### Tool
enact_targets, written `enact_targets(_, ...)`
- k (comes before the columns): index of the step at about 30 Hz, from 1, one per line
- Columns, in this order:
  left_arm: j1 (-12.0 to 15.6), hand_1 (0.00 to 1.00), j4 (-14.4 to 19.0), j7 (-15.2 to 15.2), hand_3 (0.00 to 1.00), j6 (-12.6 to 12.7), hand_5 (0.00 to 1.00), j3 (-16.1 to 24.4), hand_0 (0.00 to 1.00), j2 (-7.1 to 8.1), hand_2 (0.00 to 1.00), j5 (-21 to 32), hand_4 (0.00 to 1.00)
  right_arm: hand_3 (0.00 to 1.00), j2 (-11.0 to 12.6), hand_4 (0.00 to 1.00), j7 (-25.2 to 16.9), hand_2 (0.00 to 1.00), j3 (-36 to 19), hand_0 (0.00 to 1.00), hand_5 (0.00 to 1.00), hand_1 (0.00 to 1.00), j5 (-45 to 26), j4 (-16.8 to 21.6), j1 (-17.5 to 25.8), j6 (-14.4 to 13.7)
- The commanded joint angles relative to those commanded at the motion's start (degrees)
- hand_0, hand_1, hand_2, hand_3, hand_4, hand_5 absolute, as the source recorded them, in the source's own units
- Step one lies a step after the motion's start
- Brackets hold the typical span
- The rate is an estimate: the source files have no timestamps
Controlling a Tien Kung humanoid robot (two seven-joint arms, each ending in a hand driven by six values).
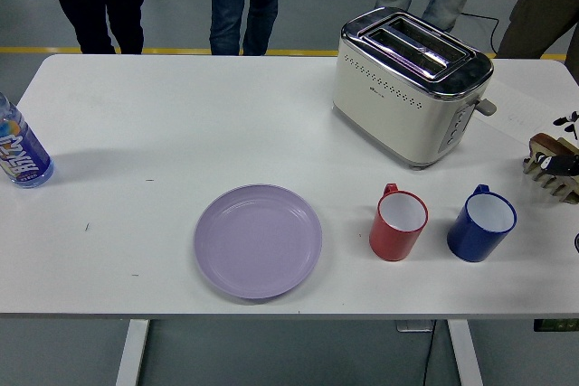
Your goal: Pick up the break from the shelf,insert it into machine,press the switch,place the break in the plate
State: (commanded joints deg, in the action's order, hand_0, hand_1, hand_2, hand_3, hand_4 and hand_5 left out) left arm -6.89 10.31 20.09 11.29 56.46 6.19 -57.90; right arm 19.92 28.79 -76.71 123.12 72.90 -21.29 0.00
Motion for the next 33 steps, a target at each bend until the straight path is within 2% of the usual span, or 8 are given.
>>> enact_targets(4,0.01,0.49,0.0,0.03,0.54,-0.02,0.814,0.02,0.628,0.0,0.473,-0.06,0.329,0.755,0.05,0.747,0.45,0.73,0.58,0.767,0.179,0.693,0.03,-0.73,-0.26,0.06)
enact_targets(5,0.01,0.489,0.0,0.04,0.539,-0.01,0.815,0.05,0.628,-0.01,0.473,-0.11,0.329,0.742,0.05,0.739,0.55,0.7,0.68,0.7,0.185,0.654,0.16,-0.96,-0.34,-0.15)
enact_targets(10,-0.01,0.489,0.0,0.09,0.539,-0.01,0.815,0.15,0.628,0.03,0.473,-0.25,0.329,0.742,0.06,0.739,0.95,0.7,0.94,0.7,0.185,0.654,0.3,-1.43,-0.47,-1.27)
enact_targets(15,0.08,0.489,0.0,0.12,0.54,0.01,0.814,0.25,0.628,0.03,0.472,-0.37,0.329,0.692,0.07,0.702,1.26,0.655,1.39,0.624,0.204,0.59,0.39,-1.48,-0.58,-1.91)
enact_targets(17,0.11,0.489,0.0,0.14,0.54,0.0,0.813,0.32,0.629,0.01,0.471,-0.5,0.329,0.666,0.07,0.679,1.36,0.62,1.54,0.566,0.19,0.532,0.44,-1.53,-0.64,-1.93)
enact_targets(22,0.29,0.489,0.0,0.2,0.54,-0.03,0.813,0.46,0.629,-0.04,0.471,-0.75,0.329,0.666,0.1,0.679,1.64,0.62,2.05,0.566,0.19,0.532,0.83,-1.76,-0.74,-1.85)
enact_targets(23,0.34,0.49,0.0,0.23,0.54,-0.03,0.812,0.54,0.629,-0.05,0.472,-0.86,0.33,0.614,0.17,0.669,1.68,0.573,2.26,0.471,0.18,0.459,0.94,-1.77,-0.75,-1.82)
enact_targets(33,0.66,0.491,0.0,0.34,0.54,-0.12,0.814,0.84,0.628,0.0,0.473,-1.41,0.33,0.57,1.22,0.666,2.61,0.556,3.71,0.401,0.178,0.42,3.41,-1.33,-1.36,-0.98)
